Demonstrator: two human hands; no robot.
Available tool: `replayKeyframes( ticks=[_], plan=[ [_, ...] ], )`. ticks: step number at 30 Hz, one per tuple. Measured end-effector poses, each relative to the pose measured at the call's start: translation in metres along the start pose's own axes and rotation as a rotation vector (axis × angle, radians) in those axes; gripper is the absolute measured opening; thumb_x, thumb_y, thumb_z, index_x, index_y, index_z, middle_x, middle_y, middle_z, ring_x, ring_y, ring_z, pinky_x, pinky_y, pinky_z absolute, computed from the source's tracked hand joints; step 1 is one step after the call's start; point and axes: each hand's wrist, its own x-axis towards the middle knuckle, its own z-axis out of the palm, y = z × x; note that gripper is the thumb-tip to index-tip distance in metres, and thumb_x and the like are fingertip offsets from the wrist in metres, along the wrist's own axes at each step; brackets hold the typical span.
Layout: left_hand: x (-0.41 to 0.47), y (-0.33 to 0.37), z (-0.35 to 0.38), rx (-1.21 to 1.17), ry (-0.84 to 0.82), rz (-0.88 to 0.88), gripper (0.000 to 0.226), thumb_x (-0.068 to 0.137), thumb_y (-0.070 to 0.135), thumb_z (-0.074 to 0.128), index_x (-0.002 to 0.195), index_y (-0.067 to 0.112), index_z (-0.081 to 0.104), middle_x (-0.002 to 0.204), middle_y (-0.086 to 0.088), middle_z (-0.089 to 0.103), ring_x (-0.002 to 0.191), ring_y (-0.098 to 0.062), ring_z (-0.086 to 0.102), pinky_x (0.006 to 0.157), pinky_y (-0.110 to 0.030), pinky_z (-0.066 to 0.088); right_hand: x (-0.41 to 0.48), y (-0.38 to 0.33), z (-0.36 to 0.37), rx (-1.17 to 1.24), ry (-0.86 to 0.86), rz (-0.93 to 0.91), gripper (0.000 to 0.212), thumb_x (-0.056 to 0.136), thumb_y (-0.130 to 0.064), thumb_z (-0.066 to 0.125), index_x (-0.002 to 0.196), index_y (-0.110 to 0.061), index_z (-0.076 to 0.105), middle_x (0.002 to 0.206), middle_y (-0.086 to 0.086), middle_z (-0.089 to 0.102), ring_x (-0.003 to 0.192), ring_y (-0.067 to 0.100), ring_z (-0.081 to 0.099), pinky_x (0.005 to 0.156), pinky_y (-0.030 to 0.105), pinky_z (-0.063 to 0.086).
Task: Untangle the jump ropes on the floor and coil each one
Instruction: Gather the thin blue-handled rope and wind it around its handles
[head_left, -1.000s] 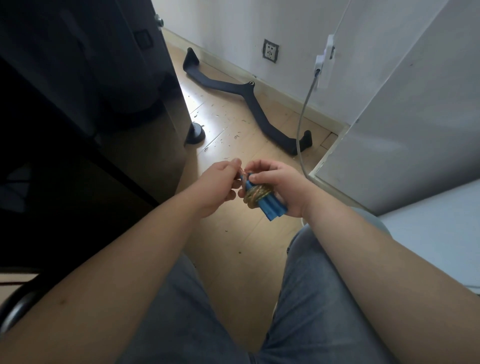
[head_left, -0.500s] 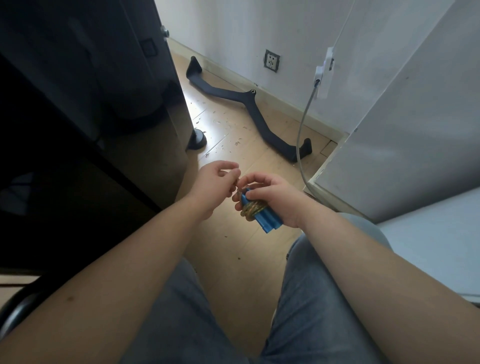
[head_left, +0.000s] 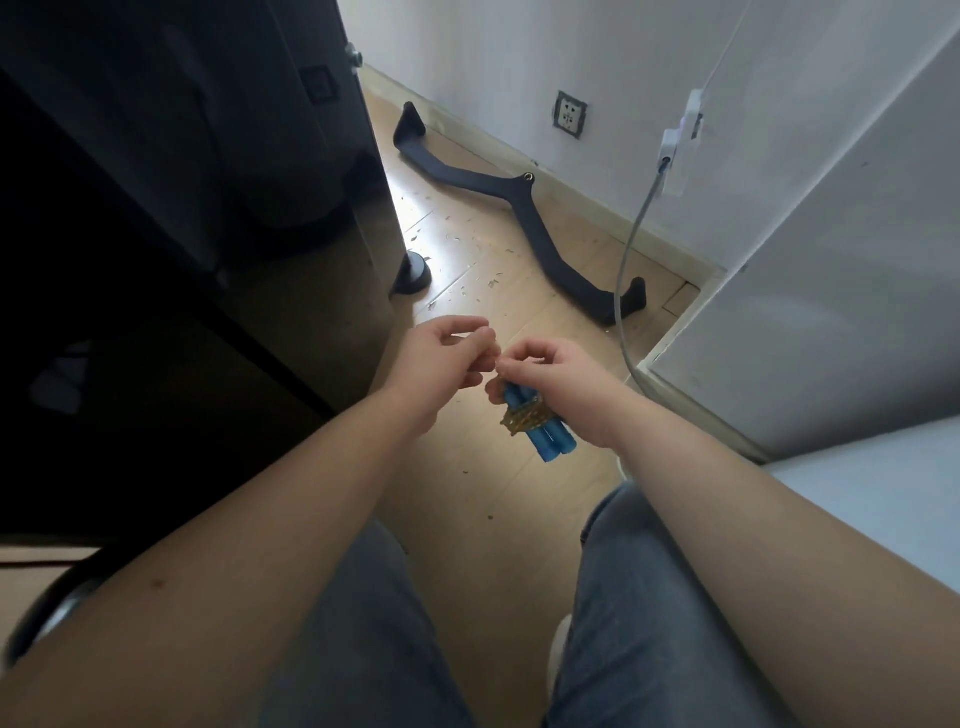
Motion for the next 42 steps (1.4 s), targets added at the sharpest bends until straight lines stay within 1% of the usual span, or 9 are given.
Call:
replayKeyframes(
  ticks=[3, 5, 8, 16, 23, 27, 33, 39, 42],
  plan=[
    [-0.005, 0.025, -0.007, -0.010, 0.002, -0.041, 0.029, 0.094, 0.017, 0.069, 0.123, 0.017, 0.067, 0.095, -0.001, 0.076, 0.084, -0.010, 0.075, 0.071, -0.021, 0.059, 0.004, -0.017, 0.003, -0.014, 0.112, 0.065, 0.033, 0.084, -0.032, 0.076, 0.111, -0.023, 0.058, 0.095, 0.005, 0.076, 0.092, 0.023, 0.074, 0.086, 0.044, 0.062],
    [-0.015, 0.049, -0.012, -0.006, -0.030, -0.082, 0.031, 0.093, 0.015, 0.070, 0.123, 0.016, 0.067, 0.101, -0.001, 0.075, 0.085, -0.009, 0.075, 0.073, -0.021, 0.060, -0.001, -0.039, 0.006, -0.044, 0.151, 0.089, 0.027, 0.083, -0.033, 0.075, 0.106, -0.027, 0.063, 0.095, 0.002, 0.074, 0.091, 0.020, 0.074, 0.083, 0.041, 0.062],
    [-0.038, 0.092, -0.023, 0.008, -0.052, -0.114, 0.032, 0.091, 0.014, 0.072, 0.123, 0.017, 0.068, 0.105, 0.002, 0.074, 0.089, -0.008, 0.075, 0.076, -0.021, 0.060, -0.022, -0.084, 0.009, -0.082, 0.196, 0.080, 0.010, 0.090, -0.029, 0.070, 0.098, -0.024, 0.069, 0.093, -0.001, 0.073, 0.091, 0.017, 0.072, 0.083, 0.037, 0.062],
    [-0.104, 0.241, -0.065, 0.010, -0.089, -0.097, 0.029, 0.091, 0.011, 0.072, 0.119, 0.019, 0.070, 0.105, 0.005, 0.073, 0.097, -0.008, 0.071, 0.083, -0.024, 0.060, -0.099, -0.236, 0.004, -0.089, 0.167, 0.052, 0.009, 0.090, -0.023, 0.071, 0.098, -0.019, 0.073, 0.094, -0.001, 0.073, 0.090, 0.015, 0.070, 0.068, 0.022, 0.056],
    [-0.152, 0.372, -0.087, 0.114, -0.055, -0.038, 0.016, 0.093, 0.024, 0.070, 0.107, 0.031, 0.069, 0.102, 0.010, 0.071, 0.099, -0.010, 0.068, 0.083, -0.028, 0.060, -0.159, -0.359, -0.003, -0.133, 0.119, -0.054, 0.005, 0.090, -0.019, 0.069, 0.092, -0.023, 0.072, 0.090, -0.004, 0.073, 0.094, 0.014, 0.070, 0.088, 0.035, 0.057],
    [-0.173, 0.430, -0.095, 0.147, -0.037, -0.031, 0.012, 0.093, 0.031, 0.069, 0.105, 0.032, 0.068, 0.100, 0.010, 0.071, 0.099, -0.009, 0.068, 0.084, -0.028, 0.060, -0.185, -0.419, -0.008, -0.188, 0.104, -0.122, 0.005, 0.093, -0.015, 0.065, 0.094, -0.018, 0.070, 0.098, 0.005, 0.071, 0.098, 0.018, 0.069, 0.088, 0.034, 0.058],
    [-0.199, 0.501, -0.097, 0.160, -0.003, -0.037, 0.015, 0.099, 0.032, 0.061, 0.108, 0.021, 0.065, 0.097, 0.003, 0.068, 0.092, -0.011, 0.066, 0.078, -0.025, 0.057, -0.207, -0.487, -0.028, -0.083, 0.068, -0.205, 0.003, 0.089, -0.018, 0.070, 0.091, -0.017, 0.072, 0.094, 0.008, 0.072, 0.096, 0.025, 0.071, 0.089, 0.045, 0.060],
    [-0.208, 0.544, -0.111, 0.248, 0.021, 0.024, 0.016, 0.098, 0.035, 0.060, 0.102, 0.019, 0.064, 0.095, -0.004, 0.069, 0.088, -0.017, 0.069, 0.079, -0.030, 0.060, -0.215, -0.546, -0.025, -0.186, -0.001, -0.311, 0.007, 0.094, -0.011, 0.064, 0.090, -0.012, 0.069, 0.090, 0.008, 0.069, 0.091, 0.023, 0.071, 0.089, 0.042, 0.060],
    [-0.200, 0.562, -0.126, 0.237, 0.053, 0.057, 0.017, 0.097, 0.036, 0.062, 0.100, 0.019, 0.064, 0.091, -0.003, 0.069, 0.080, -0.014, 0.067, 0.070, -0.025, 0.056, -0.213, -0.571, -0.021, -0.188, 0.038, -0.330, 0.009, 0.092, -0.009, 0.065, 0.087, -0.015, 0.070, 0.091, 0.011, 0.071, 0.091, 0.025, 0.071, 0.089, 0.042, 0.060]
  ],
)
